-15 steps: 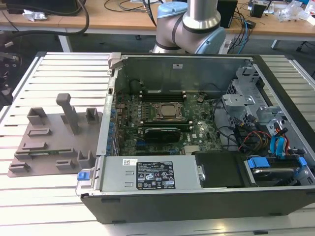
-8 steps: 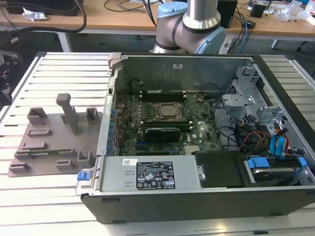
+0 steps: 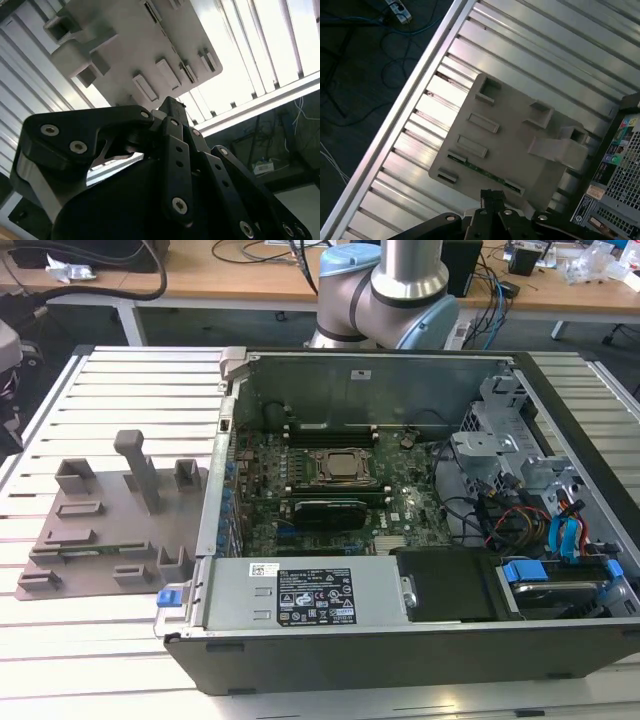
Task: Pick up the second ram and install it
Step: 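Pick up the second ram and move it above second insertion slot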
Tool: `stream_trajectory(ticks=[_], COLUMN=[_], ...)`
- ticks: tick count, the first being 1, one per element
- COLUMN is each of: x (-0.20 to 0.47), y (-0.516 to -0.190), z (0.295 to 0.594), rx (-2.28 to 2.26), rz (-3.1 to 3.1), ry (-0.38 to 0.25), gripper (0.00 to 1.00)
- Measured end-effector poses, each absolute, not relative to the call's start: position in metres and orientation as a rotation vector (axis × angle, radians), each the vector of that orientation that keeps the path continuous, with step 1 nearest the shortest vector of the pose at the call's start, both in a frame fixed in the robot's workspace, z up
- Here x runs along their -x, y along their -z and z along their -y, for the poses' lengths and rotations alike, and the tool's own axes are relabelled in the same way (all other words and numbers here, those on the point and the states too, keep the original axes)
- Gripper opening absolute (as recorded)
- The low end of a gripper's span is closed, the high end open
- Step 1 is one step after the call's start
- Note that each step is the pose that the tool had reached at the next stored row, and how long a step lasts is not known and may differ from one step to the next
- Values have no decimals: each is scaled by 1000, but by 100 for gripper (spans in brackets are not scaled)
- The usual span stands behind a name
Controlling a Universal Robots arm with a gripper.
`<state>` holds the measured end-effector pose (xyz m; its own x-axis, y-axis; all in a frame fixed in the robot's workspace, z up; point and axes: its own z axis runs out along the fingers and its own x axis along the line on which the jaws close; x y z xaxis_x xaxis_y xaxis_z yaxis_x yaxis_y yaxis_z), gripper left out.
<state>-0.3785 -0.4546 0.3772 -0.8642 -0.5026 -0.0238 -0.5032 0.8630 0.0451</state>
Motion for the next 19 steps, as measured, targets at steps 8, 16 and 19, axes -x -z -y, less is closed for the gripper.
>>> stream_trajectory(ticks=[8, 16, 19], x=[378, 378, 379], y=[-377, -377, -377], z=[455, 455, 455], rx=[1018, 1210, 1274], rz=[-2963, -2893, -2867], ry=[-79, -80, -80], gripper=[10, 10, 10])
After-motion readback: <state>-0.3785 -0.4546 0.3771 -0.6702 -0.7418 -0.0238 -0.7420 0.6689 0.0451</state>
